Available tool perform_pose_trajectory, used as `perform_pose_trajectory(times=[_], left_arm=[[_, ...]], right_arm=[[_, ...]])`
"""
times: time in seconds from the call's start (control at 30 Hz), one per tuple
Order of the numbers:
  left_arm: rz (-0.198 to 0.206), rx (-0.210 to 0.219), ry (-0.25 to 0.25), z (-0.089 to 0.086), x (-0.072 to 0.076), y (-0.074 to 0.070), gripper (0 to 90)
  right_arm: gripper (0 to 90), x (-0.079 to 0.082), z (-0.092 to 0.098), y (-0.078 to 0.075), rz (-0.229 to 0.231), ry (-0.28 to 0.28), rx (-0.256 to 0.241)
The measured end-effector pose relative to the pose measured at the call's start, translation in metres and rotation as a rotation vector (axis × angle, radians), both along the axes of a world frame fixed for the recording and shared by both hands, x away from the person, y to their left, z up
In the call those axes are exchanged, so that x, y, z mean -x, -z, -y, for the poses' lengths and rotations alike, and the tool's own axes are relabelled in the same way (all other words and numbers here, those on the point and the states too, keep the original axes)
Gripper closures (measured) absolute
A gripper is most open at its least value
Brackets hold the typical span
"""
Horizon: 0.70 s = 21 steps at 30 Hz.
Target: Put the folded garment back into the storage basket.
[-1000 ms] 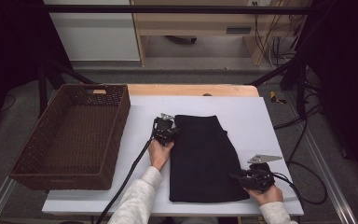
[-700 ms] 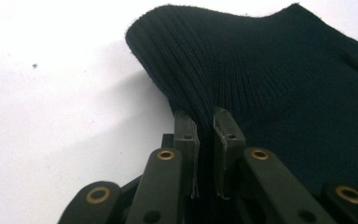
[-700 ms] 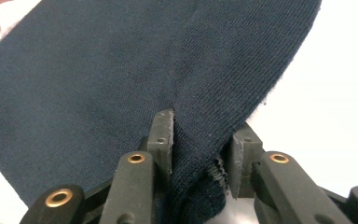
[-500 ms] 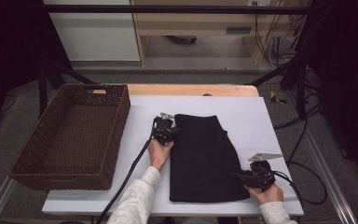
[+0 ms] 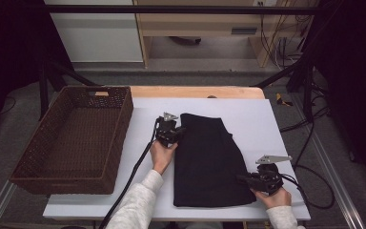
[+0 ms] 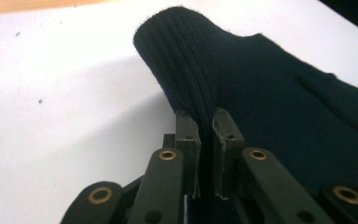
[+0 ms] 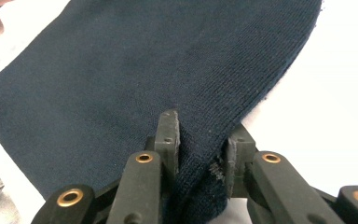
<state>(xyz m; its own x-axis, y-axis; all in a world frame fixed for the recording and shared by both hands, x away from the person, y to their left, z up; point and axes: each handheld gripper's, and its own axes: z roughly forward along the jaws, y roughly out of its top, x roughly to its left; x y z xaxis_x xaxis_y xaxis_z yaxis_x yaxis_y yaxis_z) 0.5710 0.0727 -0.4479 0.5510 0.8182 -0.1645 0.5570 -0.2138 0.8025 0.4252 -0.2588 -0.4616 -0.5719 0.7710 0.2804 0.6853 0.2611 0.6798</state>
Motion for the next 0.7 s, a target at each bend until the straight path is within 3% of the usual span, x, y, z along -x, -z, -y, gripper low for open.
perform_pose_trajectory(times=[0.7], left_arm=[[0.066,0.011,0.057,0.005,0.018,-0.026,83.3]], right_arm=[[72.9,0.002,0.0,-0.006,0.024,-0.007,-0.01]])
